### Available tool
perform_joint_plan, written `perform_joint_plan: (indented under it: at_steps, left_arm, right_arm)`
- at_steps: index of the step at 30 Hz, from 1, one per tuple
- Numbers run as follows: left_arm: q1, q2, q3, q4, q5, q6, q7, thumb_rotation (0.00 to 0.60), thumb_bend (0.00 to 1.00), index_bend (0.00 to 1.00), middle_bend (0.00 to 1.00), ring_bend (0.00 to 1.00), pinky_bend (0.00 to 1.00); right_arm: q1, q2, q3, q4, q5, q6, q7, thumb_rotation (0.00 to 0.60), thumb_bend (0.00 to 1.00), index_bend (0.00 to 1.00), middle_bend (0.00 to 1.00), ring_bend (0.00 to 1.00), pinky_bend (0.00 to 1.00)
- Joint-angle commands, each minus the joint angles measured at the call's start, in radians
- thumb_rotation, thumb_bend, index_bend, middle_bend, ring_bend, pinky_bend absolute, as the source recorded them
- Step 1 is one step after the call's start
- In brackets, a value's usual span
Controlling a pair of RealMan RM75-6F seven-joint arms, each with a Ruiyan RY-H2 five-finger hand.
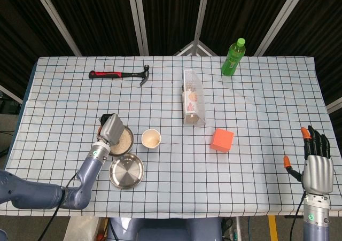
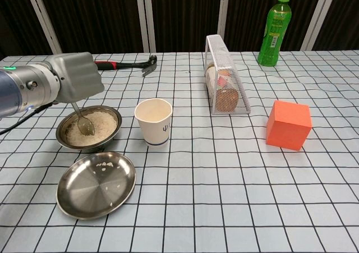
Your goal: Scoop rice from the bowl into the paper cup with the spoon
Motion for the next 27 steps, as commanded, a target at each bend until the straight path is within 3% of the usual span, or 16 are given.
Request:
perform_joint_plan:
  at_steps: [1,6,13,27]
  left_arm:
    - [0.003,-0.015,0.01,0.0,0.002,0.001,-0.003,0.6,0.49,0.54,1.0,1.0,1.0]
    - [0.014,-0.036,0.009,0.002,-0.01,0.007,-0.03,0.6,0.5,0.54,1.0,1.0,1.0]
    - [0.038,-0.053,-0.033,-0.016,-0.097,0.023,-0.096,0.6,0.49,0.54,1.0,1.0,1.0]
    - [0.086,-0.037,-0.077,-0.045,-0.174,0.05,-0.23,0.6,0.5,0.54,1.0,1.0,1.0]
  right_arm:
    - [0.0,0.0,0.0,-0.002,0.0,0.001,-0.002,0.6,0.38,0.0,0.0,0.0,0.0]
    - [-0.002,0.001,0.0,-0.005,0.0,0.003,-0.007,0.6,0.38,0.0,0.0,0.0,0.0]
    - [-0.002,0.002,0.001,-0.008,0.0,0.004,-0.012,0.6,0.38,0.0,0.0,0.0,0.0]
    - [0.001,-0.003,0.004,0.001,-0.003,0.006,-0.013,0.6,0.38,0.0,0.0,0.0,0.0]
